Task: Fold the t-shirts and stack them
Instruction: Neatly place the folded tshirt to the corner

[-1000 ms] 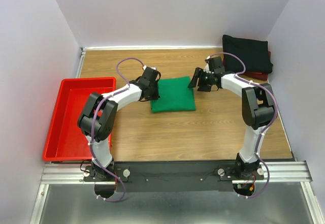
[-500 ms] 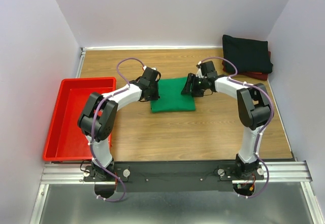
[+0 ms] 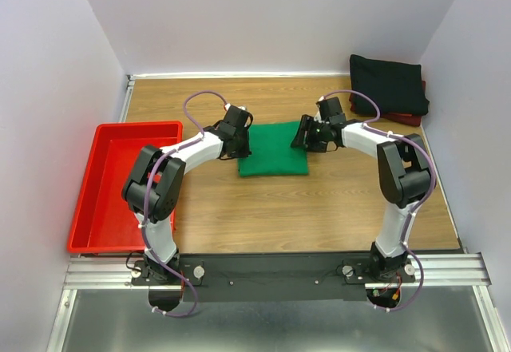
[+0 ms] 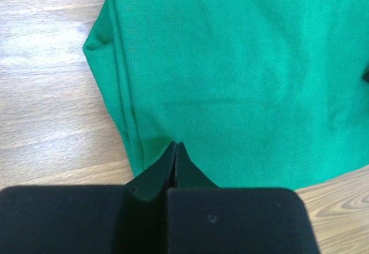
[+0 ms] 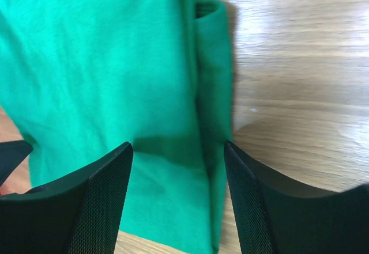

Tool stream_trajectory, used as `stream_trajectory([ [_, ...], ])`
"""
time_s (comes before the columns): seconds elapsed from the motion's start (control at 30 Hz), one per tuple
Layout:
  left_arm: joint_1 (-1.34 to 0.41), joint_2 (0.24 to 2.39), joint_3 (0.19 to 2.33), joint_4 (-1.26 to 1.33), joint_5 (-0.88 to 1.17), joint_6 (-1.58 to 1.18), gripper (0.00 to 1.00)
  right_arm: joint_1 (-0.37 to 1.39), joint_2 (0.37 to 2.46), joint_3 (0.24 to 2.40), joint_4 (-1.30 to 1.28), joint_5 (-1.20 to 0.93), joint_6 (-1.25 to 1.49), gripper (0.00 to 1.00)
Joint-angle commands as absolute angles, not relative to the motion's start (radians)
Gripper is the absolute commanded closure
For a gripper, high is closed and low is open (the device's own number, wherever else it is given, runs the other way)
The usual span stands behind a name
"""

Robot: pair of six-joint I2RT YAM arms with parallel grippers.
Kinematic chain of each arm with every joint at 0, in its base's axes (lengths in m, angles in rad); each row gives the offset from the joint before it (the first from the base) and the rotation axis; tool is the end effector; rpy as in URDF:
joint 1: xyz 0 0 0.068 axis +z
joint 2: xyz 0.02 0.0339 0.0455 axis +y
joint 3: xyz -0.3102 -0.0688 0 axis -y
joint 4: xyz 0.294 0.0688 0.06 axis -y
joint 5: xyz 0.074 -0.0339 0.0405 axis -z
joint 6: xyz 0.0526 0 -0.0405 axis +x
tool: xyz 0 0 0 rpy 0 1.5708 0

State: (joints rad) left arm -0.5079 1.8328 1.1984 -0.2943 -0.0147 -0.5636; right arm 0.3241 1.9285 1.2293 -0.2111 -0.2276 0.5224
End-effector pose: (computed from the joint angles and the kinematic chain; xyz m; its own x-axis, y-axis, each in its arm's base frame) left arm 0.3923 -0.2175 0.1858 -0.8472 -0.1398 -0.5125 0.0307 0.9502 -0.3100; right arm 0.4409 0.1606 0.1619 -0.8690 0.2208 -0.4428 -0.0091 0.8876 0.4605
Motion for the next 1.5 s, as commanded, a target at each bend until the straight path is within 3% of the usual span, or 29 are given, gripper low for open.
stream_trajectory([
  [0.0, -0.509, 1.819, 1.19, -0.305, -0.009, -0.546, 1.0, 0.302, 1.901, 1.204, -0.227, -0.181, 0.511, 0.27],
  [0.5, -0.508, 1.836, 1.183, -0.295, -0.005, -0.546, 1.0, 0.345, 1.979, 1.238, -0.227, -0.201, 0.476, 0.24],
  [0.77, -0.509, 1.848, 1.186, -0.288, -0.005, -0.545, 1.0, 0.429, 2.054, 1.278, -0.227, -0.158, 0.526, 0.3],
  [0.9, -0.508, 1.841, 1.195, -0.298, -0.005, -0.538, 1.0, 0.439, 2.069, 1.273, -0.229, -0.089, 0.543, 0.43],
  [0.97, -0.508, 1.838, 1.207, -0.305, -0.005, -0.535, 1.0, 0.439, 2.065, 1.269, -0.233, -0.026, 0.534, 0.64],
  [1.0, -0.508, 1.835, 1.212, -0.314, -0.005, -0.534, 1.0, 0.439, 2.06, 1.269, -0.236, -0.005, 0.528, 0.81],
  [1.07, -0.508, 1.825, 1.232, -0.324, -0.005, -0.522, 1.0, 0.439, 2.057, 1.276, -0.247, 0.08, 0.509, 0.99],
  [1.47, -0.446, 1.733, 1.353, -0.437, -0.06, -0.431, 1.0, 0.439, 2.071, 1.459, -0.313, 0.46, 0.29, 1.0],
])
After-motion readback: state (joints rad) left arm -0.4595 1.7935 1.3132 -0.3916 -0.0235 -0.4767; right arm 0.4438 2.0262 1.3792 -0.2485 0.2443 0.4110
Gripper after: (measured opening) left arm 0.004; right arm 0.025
